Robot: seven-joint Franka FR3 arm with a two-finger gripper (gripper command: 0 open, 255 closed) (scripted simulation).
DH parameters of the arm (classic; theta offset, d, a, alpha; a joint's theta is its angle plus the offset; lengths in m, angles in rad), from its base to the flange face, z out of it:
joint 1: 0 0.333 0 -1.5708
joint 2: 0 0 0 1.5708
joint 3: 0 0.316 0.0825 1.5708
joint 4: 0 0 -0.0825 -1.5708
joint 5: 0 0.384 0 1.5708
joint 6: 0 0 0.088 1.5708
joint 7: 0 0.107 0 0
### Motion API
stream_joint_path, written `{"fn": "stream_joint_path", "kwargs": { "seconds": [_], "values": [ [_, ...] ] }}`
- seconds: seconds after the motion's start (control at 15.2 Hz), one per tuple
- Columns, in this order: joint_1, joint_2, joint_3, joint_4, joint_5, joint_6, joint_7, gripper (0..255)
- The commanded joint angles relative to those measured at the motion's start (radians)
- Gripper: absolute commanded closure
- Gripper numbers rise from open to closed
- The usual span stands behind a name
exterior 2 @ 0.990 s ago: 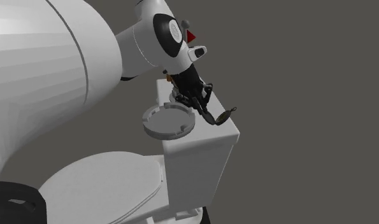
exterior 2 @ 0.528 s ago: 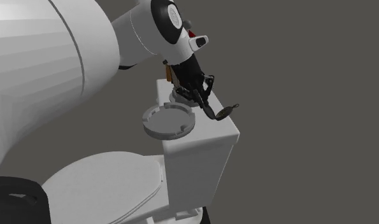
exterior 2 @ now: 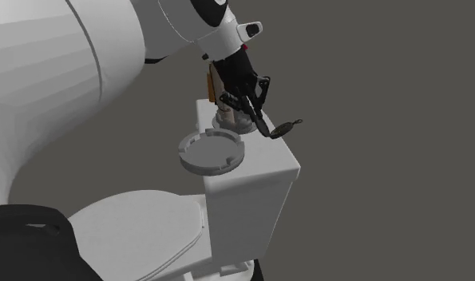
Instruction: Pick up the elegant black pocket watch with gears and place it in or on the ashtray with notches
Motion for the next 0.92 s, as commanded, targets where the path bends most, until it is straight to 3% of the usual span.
{"fn": "stream_joint_path", "kwargs": {
  "seconds": [0.0,0.26,0.86],
  "values": [
    [0.003,0.011,0.001,0.04,-0.002,-0.029,-0.01,255],
    [0.009,0.032,0.003,0.112,-0.008,-0.077,-0.026,255],
    [0.106,-0.096,0.09,-0.035,0.008,-0.137,0.154,255]
  ]
}}
